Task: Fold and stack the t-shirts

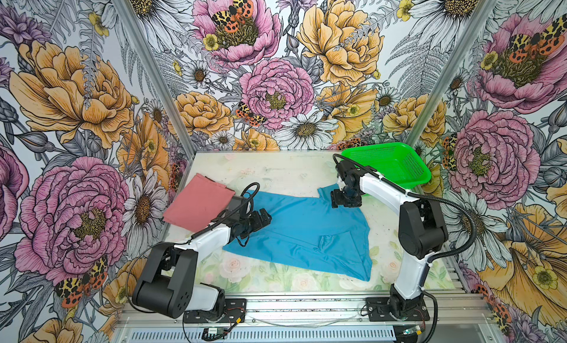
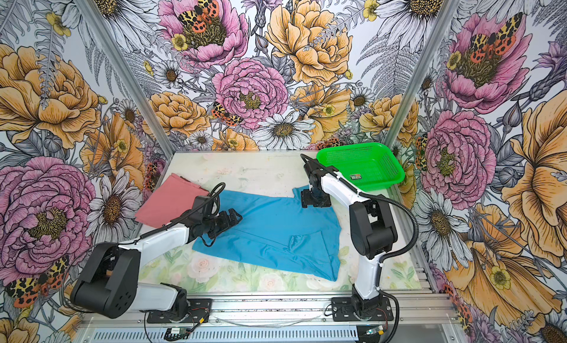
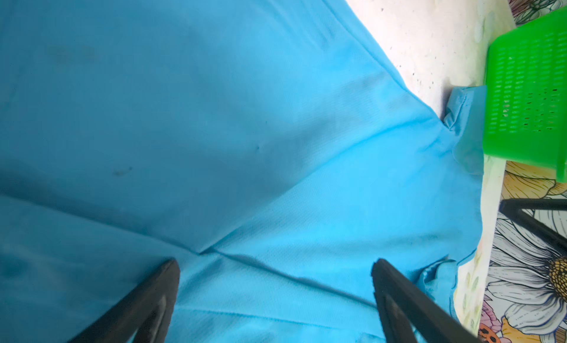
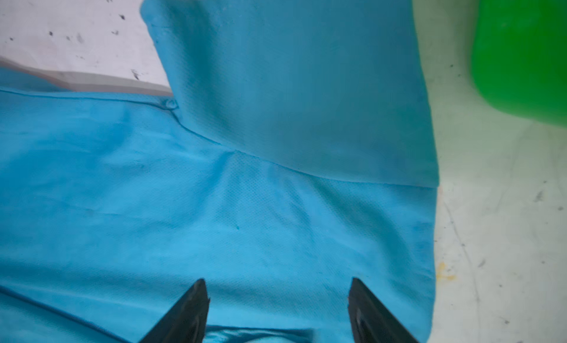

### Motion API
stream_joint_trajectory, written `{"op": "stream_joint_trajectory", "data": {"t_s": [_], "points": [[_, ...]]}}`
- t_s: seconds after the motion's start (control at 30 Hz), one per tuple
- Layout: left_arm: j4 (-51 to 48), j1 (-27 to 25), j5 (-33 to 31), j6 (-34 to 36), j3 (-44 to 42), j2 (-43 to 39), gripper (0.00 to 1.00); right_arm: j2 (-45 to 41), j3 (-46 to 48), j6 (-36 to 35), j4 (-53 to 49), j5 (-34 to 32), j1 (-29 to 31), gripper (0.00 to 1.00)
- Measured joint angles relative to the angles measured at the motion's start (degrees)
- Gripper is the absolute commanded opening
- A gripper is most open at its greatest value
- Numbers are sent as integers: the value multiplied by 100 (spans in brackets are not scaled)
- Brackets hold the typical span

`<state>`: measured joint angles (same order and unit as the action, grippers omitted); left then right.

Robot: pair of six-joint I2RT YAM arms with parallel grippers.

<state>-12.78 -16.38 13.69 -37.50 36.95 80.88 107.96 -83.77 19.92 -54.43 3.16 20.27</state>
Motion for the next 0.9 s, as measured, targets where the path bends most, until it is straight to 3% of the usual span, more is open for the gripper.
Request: {"op": "stream_joint_trajectory", "data": {"t_s": [0.23, 0.4, 0.57, 0.67, 0.9], "points": [[118, -179, -619, -157, -2, 201, 99, -151, 138, -13, 173, 61, -9, 81], [151, -498, -1451, -785, -918, -883, 99, -4, -103, -129, 192, 55, -251, 79], [-516, -632, -2052, -1342, -1491, -2026, 99, 686, -1045, -313, 256, 57, -409, 69], [-796, -575, -2098, -1373, -1495, -2229, 99, 1167, -1574, -413, 289, 129, -439, 60], [-1126, -378, -1858, -1204, -1386, -2745, 99, 2218, -2671, -509, 144, 205, -435, 55]]}}
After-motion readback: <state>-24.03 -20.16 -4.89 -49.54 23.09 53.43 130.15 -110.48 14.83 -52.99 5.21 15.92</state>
